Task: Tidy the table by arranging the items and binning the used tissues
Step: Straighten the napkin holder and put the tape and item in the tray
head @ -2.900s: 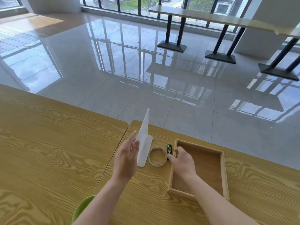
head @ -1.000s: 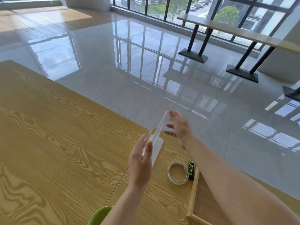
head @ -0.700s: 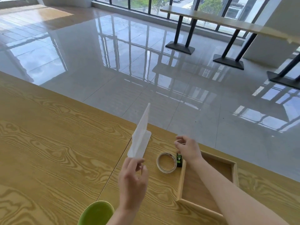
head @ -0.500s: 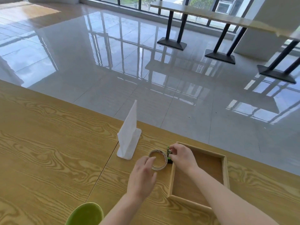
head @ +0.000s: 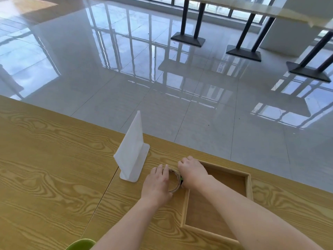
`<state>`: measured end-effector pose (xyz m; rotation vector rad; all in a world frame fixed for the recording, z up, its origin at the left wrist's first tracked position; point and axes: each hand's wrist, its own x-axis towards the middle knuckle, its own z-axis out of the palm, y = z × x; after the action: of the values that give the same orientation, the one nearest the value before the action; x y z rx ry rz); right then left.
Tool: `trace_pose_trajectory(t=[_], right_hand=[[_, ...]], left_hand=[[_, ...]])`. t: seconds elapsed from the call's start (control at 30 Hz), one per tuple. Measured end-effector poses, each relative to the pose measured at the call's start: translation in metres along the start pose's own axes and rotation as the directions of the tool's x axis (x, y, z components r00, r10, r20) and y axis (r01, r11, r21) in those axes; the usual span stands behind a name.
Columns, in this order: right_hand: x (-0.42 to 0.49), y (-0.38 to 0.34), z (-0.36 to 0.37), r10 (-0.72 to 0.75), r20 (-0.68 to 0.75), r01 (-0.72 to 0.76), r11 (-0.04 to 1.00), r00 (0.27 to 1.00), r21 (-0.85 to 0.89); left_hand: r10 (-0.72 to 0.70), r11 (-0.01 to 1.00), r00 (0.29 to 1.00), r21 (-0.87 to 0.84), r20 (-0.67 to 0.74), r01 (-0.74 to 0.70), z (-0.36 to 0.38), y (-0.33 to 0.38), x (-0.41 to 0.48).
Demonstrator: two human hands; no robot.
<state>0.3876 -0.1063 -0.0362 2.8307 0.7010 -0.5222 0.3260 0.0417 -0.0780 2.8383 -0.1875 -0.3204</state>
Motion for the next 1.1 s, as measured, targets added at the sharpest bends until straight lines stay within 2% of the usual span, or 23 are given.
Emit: trace_pose_trajectory(t=[0.13,0.27,0.37,0.43,0.5,0.6,0.8,0.97,1.1], right_hand=[[0.004,0.000,0.009,-0.026,-0.014,0.026,1.000,1.000,-0.006],[0.001,0.001,0.012,-0.042,-0.041,0.044,0.997,0.998,0.064],[-0.008,0.008,0.009,0.001,-0.168,0.041,0.969,0.986,0.246],[-0.019,0.019,0.007,0.107,-0.288,0.023,0.910,0.952,0.415],[-0.036,0.033,0.010,0.205,-0.340,-0.007,0.864,0.918,0.503],[-0.063,0.049,0.024,0.252,-0.319,-0.052,0.851,0.914,0.522],[-0.071,0.048,0.046,0.217,-0.125,-0.120,0.839,0.968,0.530],[-0.058,0.035,0.048,0.182,-0.178,-0.037,0.791,0.967,0.610],[-0.065,0.035,0.050,0.235,-0.165,-0.061,0.728,0.958,0.683]], left_hand=[[0.020,1.000,0.999,-0.023,-0.041,-0.021,0.003,-0.002,0.002],[-0.015,0.996,0.999,-0.089,-0.043,0.011,0.000,-0.005,0.001],[-0.061,0.983,0.996,-0.179,-0.062,0.049,-0.004,-0.006,-0.007],[-0.072,0.972,0.993,-0.229,-0.089,0.050,-0.006,-0.005,-0.011],[-0.065,0.970,0.991,-0.243,-0.116,0.035,-0.008,-0.001,-0.012],[-0.081,0.960,0.988,-0.277,-0.132,0.041,-0.012,0.010,-0.012],[-0.072,0.955,0.983,-0.297,-0.171,0.018,-0.018,0.026,-0.014],[-0.068,0.953,0.983,-0.303,-0.173,0.013,-0.023,0.030,-0.023],[-0.038,0.956,0.983,-0.293,-0.182,-0.017,-0.024,0.037,-0.029]])
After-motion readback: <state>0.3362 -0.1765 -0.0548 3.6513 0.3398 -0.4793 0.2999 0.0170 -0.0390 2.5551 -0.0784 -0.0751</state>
